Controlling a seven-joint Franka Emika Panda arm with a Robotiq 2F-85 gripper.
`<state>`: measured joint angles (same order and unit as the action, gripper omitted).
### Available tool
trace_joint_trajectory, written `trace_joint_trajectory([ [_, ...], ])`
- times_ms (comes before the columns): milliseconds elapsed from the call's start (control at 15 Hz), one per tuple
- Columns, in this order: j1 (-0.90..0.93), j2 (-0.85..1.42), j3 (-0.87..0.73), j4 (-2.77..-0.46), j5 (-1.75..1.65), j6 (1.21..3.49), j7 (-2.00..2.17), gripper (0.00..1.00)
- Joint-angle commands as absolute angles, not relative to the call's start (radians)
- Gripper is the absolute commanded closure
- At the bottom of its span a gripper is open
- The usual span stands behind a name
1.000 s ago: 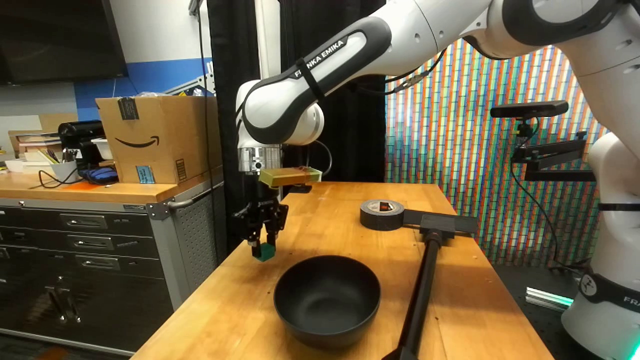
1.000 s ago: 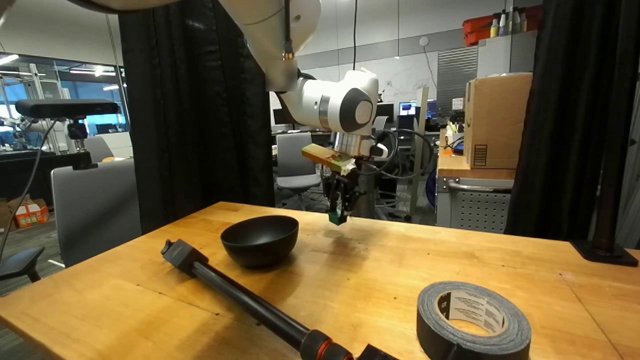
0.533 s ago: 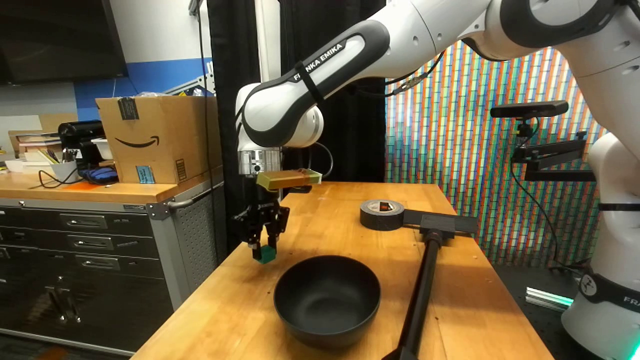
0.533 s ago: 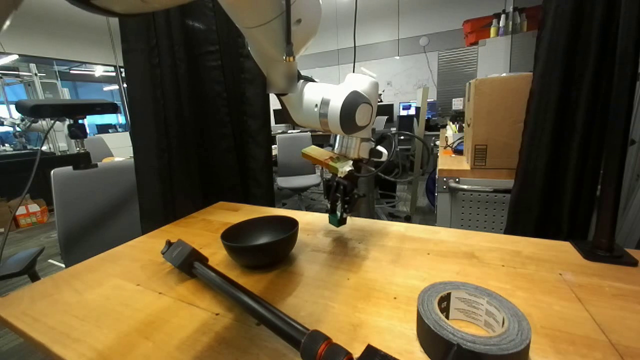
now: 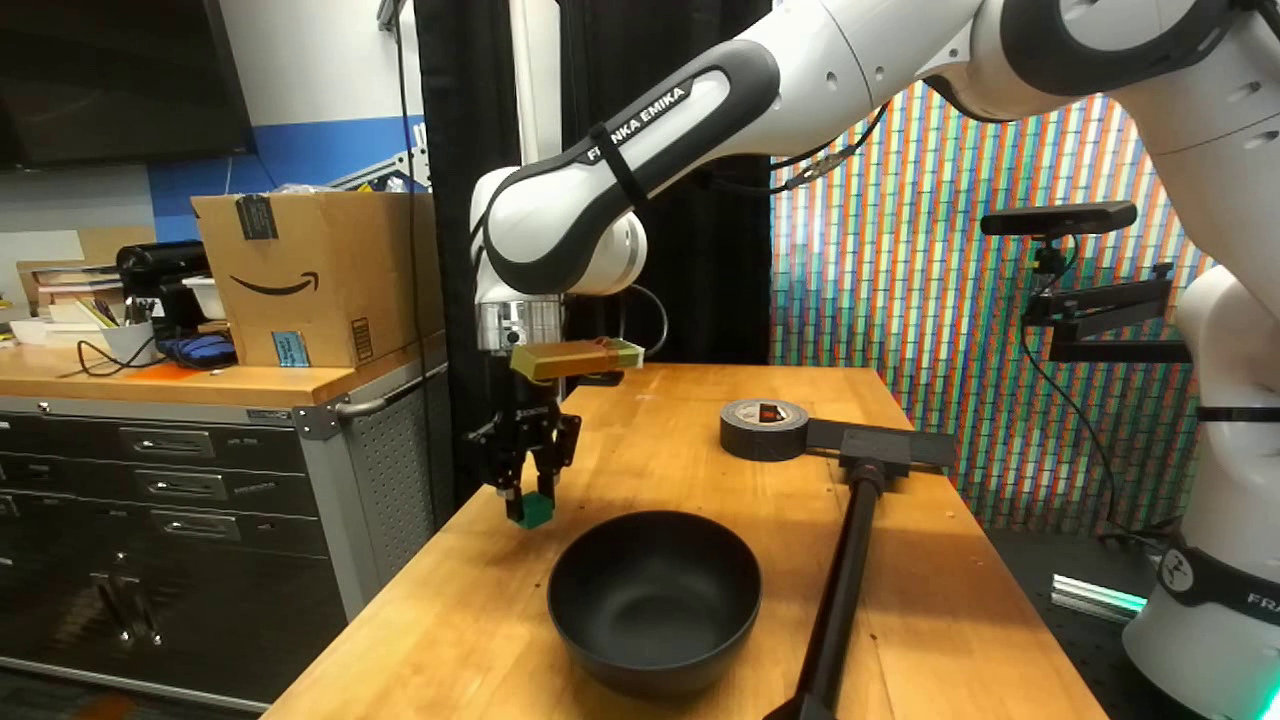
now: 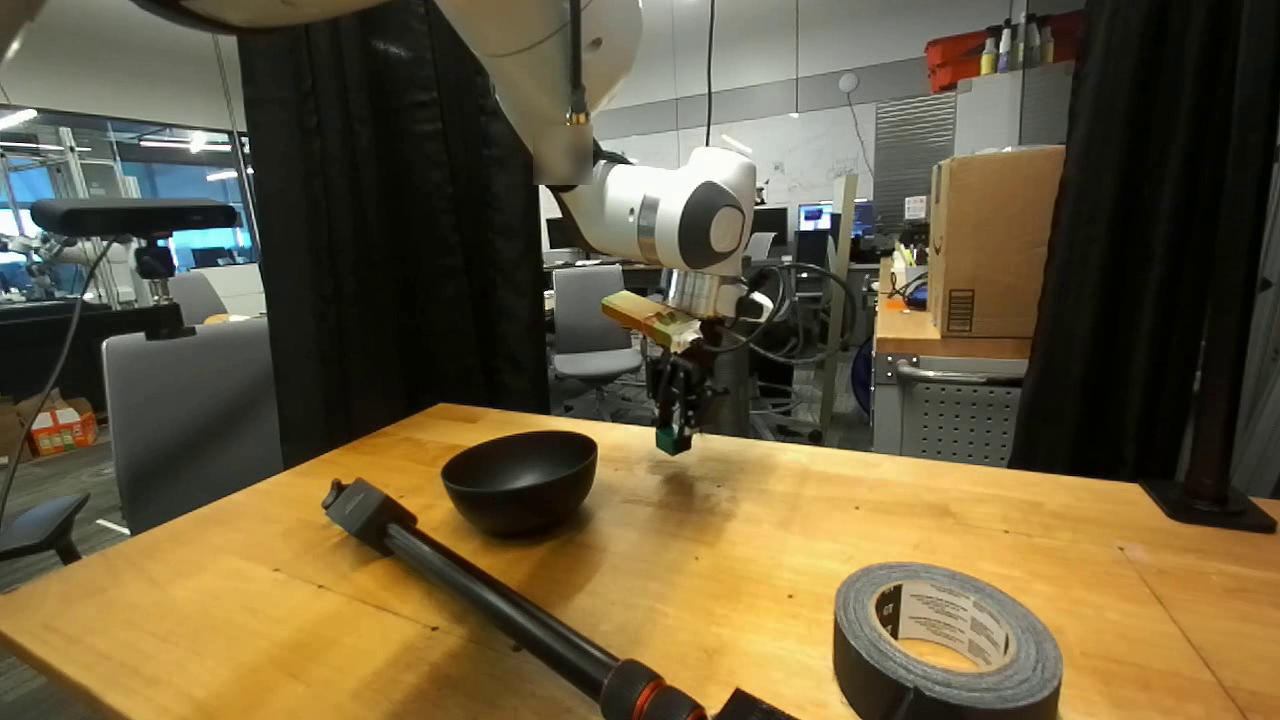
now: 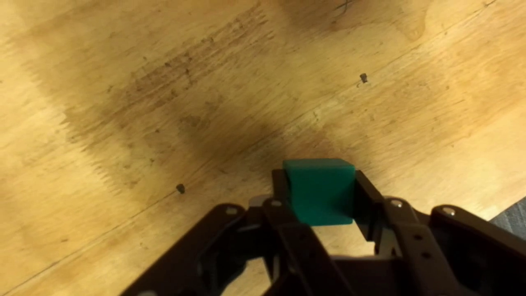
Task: Move the green block to the left
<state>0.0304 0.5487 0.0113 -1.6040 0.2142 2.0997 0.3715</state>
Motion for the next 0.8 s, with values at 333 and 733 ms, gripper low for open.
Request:
trace_joint_trajectory([
  [333,0.042,0.565,0.002,-1.554,0.222,2.037,0.417,0.84],
  [733,0.047,0.564,-0.001,-1.547,0.218,2.024,0.441,0.2],
])
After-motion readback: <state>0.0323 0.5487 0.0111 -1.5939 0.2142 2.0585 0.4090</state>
